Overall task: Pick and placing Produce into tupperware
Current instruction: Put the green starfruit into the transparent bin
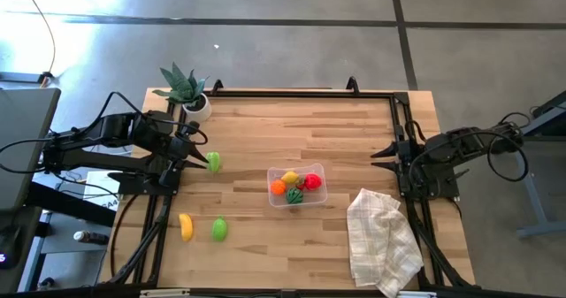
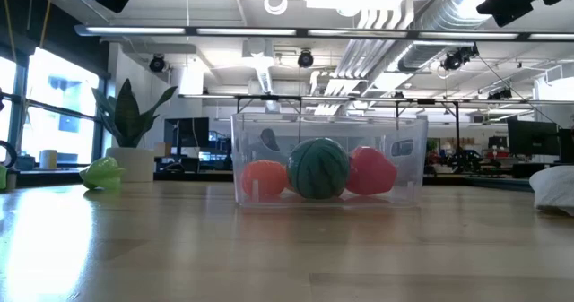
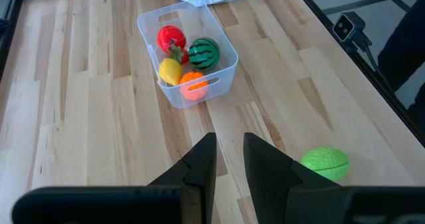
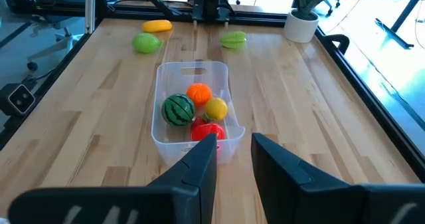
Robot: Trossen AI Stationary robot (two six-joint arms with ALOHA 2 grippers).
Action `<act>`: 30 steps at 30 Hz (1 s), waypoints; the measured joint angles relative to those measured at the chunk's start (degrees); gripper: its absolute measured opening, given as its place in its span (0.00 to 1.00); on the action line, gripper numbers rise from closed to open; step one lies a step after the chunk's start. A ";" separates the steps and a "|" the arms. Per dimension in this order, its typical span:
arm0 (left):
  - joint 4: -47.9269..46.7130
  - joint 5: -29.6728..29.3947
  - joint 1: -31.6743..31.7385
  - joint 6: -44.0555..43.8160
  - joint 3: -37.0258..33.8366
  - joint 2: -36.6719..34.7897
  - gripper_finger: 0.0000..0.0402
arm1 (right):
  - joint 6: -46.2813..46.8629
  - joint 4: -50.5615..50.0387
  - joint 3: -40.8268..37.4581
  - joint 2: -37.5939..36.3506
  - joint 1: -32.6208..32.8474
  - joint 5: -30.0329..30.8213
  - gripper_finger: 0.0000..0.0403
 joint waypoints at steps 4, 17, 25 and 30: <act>0.00 -0.14 0.00 1.28 0.00 0.00 0.17 | 0.00 0.01 0.00 0.00 0.00 -0.01 0.21; 3.70 -6.18 -0.02 18.11 0.00 0.00 0.17 | 0.00 0.02 0.00 0.00 0.00 0.00 0.21; 15.52 -6.42 0.00 5.52 0.00 0.00 0.17 | 0.00 0.02 0.00 0.00 0.00 0.00 0.21; 19.92 -6.69 -0.02 6.56 0.00 0.00 0.17 | 0.02 0.02 0.00 0.00 0.00 0.00 0.21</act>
